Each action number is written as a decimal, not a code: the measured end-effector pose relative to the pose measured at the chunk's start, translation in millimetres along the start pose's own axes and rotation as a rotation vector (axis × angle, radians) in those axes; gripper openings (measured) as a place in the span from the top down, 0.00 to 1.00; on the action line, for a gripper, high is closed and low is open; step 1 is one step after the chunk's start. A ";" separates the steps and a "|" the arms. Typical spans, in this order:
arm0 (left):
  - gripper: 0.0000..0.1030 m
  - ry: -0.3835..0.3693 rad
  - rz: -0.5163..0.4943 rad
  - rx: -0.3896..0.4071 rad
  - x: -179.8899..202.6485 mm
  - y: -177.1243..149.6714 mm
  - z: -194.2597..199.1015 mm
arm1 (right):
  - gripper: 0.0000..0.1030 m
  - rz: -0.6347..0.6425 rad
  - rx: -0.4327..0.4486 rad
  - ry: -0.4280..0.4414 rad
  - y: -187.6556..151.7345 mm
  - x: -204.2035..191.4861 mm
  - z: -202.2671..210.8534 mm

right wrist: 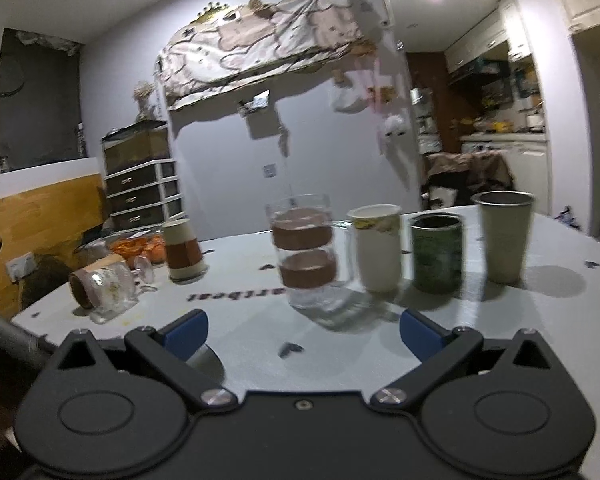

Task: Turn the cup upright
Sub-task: 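Lift the grey cup with the left tool toward the right tool, then grasp the grey cup with the right tool while the left tool releases it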

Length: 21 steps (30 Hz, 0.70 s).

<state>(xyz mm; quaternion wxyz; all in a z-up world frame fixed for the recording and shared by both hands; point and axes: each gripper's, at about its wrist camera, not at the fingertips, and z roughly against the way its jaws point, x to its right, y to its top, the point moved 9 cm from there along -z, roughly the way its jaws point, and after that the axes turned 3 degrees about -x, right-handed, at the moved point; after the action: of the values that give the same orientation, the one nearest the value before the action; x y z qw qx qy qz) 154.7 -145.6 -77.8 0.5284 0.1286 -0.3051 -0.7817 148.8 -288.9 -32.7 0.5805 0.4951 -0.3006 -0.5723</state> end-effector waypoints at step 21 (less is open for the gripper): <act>0.08 0.112 0.044 0.125 -50.7 -35.4 26.5 | 0.00 0.009 -0.450 0.084 -41.3 -1.8 -93.4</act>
<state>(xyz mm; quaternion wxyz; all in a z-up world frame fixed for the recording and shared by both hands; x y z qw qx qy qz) 135.1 -81.7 -85.0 0.5527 0.1981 -0.3261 -0.7409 218.9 -259.6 -101.0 0.6909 0.3752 -0.1432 -0.6012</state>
